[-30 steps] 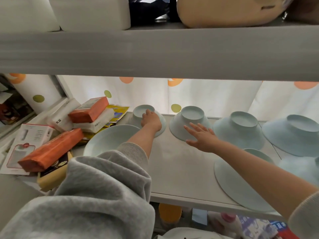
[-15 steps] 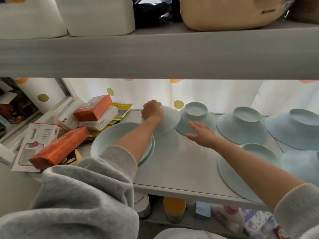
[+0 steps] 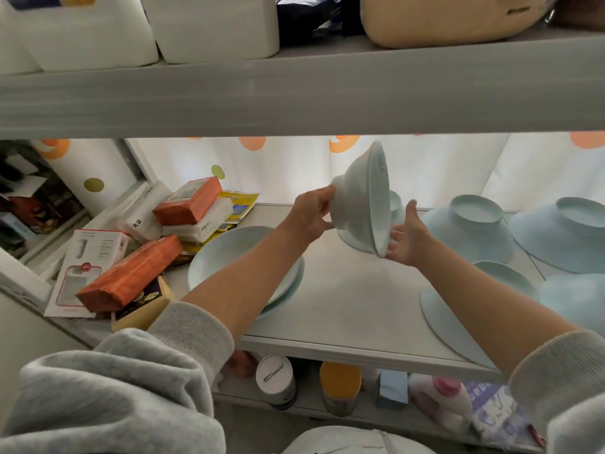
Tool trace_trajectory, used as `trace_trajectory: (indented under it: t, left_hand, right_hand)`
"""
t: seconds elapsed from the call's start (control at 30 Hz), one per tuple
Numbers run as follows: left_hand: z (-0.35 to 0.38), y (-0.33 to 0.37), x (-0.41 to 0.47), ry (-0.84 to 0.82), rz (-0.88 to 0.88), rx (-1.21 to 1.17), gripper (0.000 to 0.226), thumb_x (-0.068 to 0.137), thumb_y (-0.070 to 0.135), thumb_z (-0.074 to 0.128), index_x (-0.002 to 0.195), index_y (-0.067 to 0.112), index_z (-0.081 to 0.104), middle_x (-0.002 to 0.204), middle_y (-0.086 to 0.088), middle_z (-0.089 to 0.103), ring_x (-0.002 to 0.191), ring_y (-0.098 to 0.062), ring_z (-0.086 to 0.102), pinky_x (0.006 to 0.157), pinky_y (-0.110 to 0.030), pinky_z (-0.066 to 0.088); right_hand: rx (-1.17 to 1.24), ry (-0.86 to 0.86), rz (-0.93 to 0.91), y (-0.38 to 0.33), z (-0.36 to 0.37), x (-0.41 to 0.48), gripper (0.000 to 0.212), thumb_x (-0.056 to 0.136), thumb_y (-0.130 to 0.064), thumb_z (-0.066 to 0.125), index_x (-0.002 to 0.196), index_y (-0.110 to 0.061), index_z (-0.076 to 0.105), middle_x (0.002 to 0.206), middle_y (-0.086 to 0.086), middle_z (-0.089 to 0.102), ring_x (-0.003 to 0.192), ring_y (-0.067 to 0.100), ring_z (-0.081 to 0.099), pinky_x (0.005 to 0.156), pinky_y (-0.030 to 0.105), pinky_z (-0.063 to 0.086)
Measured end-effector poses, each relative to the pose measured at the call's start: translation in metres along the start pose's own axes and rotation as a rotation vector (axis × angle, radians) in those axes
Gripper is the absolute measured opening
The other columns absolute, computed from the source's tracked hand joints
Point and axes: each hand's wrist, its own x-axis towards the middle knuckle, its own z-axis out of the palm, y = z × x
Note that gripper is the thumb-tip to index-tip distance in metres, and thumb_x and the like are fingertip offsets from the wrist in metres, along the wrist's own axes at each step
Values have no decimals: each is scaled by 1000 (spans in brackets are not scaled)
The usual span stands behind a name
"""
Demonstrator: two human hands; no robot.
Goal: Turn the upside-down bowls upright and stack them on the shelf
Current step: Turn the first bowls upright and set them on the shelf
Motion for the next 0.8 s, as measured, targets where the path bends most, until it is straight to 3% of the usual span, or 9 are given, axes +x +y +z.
trace_trajectory:
  t: [0.1, 0.2, 0.27, 0.33, 0.43, 0.5, 0.67, 0.8]
  left_hand:
    - [-12, 0, -1, -116, -32, 138, 38, 96, 23, 47, 134, 22, 45, 96, -4, 56, 93, -20, 54, 92, -55, 49]
    - [-22, 3, -8, -271, -158, 407, 65, 89, 72, 25, 143, 37, 36, 95, -10, 58, 96, -27, 57, 91, -56, 50]
    - [-23, 2, -11, -349, -306, 497, 85, 76, 85, 8, 142, 40, 37, 107, -18, 59, 102, -34, 58, 87, -57, 52]
    - [-23, -1, -13, -360, -439, 440, 102, 69, 89, 5, 141, 27, 43, 121, -27, 55, 104, -42, 60, 82, -58, 54]
    - [-19, -12, -13, -314, -595, 317, 113, 68, 90, 3, 126, 8, 53, 122, -20, 54, 99, -41, 61, 84, -57, 51]
    - [-17, -22, -10, -264, -644, 325, 106, 71, 88, 3, 119, 9, 56, 122, -16, 57, 103, -39, 58, 85, -56, 47]
    - [-16, -34, 2, -167, -649, 529, 95, 74, 86, 22, 138, 19, 43, 137, -20, 49, 116, -44, 55, 78, -59, 54]
    - [-20, -44, 25, -135, -675, 611, 113, 51, 93, 34, 137, 20, 45, 133, -16, 55, 113, -43, 59, 88, -63, 48]
  right_hand:
    - [-137, 105, -59, -8, -13, 1, 73, 90, -68, 24, 126, -8, 49, 123, 11, 53, 109, 30, 53, 79, 42, 47]
    - [-373, 208, -123, -22, -28, 1, 68, 92, -64, 29, 119, -9, 56, 123, 13, 59, 96, 27, 55, 71, 35, 47]
    - [-526, 259, -148, -30, -36, -4, 64, 93, -61, 31, 117, -9, 58, 126, 13, 59, 92, 27, 55, 71, 34, 47]
    - [-663, 278, -163, -33, -38, -7, 61, 94, -58, 32, 118, -8, 58, 123, 13, 60, 87, 27, 55, 73, 36, 45]
    - [-815, 274, -147, -26, -39, -9, 65, 93, -59, 33, 122, -5, 55, 111, 13, 59, 75, 23, 54, 68, 36, 45]
    - [-900, 257, -108, -17, -42, -7, 71, 91, -63, 34, 121, -2, 56, 107, 14, 59, 73, 24, 56, 60, 33, 47]
    - [-986, 224, -90, -2, -45, -8, 64, 93, -56, 38, 118, 0, 57, 92, 11, 59, 65, 22, 55, 54, 30, 48]
    - [-1003, 174, -84, -8, -42, -15, 60, 94, -56, 36, 109, -2, 58, 81, 9, 57, 67, 25, 57, 56, 33, 52]
